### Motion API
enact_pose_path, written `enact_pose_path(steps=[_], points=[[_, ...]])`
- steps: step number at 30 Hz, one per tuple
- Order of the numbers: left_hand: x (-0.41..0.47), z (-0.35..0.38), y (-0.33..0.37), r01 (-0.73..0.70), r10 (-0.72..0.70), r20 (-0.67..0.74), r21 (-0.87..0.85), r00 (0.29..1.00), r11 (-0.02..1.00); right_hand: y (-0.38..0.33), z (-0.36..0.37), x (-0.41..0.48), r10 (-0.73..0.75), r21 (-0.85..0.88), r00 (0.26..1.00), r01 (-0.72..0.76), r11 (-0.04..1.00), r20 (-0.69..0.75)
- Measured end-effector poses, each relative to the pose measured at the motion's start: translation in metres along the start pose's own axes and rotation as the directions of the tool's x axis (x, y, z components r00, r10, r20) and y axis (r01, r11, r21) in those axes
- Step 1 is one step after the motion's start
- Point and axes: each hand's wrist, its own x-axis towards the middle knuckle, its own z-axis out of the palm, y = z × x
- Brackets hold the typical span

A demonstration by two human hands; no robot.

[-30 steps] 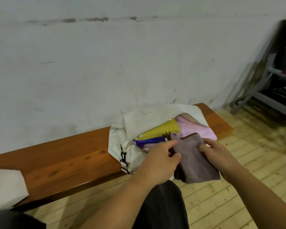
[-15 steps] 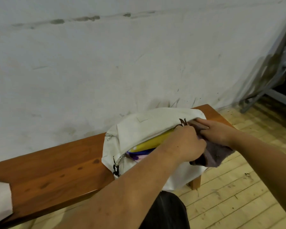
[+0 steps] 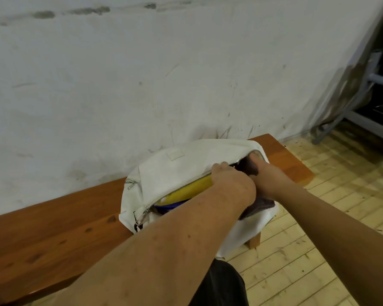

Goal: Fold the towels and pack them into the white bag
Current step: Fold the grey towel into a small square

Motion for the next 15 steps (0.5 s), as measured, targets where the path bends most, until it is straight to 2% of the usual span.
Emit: enact_pose_path(steps=[3, 4, 6, 8, 11, 15], points=[[0.005, 0.007, -0.006, 0.077, -0.081, -0.042, -0.079, 0.996, 0.994, -0.002, 0.009, 0.003, -0.082, -0.135, 0.997, 0.080, 0.988, -0.011], [0.006, 0.009, -0.007, 0.088, -0.096, -0.064, -0.112, 0.993, 0.990, -0.002, 0.010, 0.006, -0.120, -0.145, 0.992, 0.112, 0.983, -0.047], [0.004, 0.010, -0.012, 0.077, -0.097, -0.121, -0.157, 0.988, 0.985, -0.004, 0.011, 0.012, -0.070, -0.071, 0.985, 0.059, 0.996, -0.160], [0.004, 0.008, -0.018, 0.052, -0.084, -0.172, -0.186, 0.981, 0.981, -0.007, 0.011, 0.019, -0.088, -0.095, 0.964, 0.066, 0.993, -0.249], [0.007, 0.008, -0.026, 0.025, -0.060, -0.172, -0.200, 0.983, 0.980, -0.011, 0.012, 0.024, -0.107, -0.209, 0.966, 0.057, 0.976, -0.236], [0.011, 0.009, -0.030, 0.002, -0.025, -0.180, -0.125, 0.983, 0.992, -0.012, 0.012, 0.027, -0.076, -0.331, 0.971, -0.002, 0.944, -0.225]])
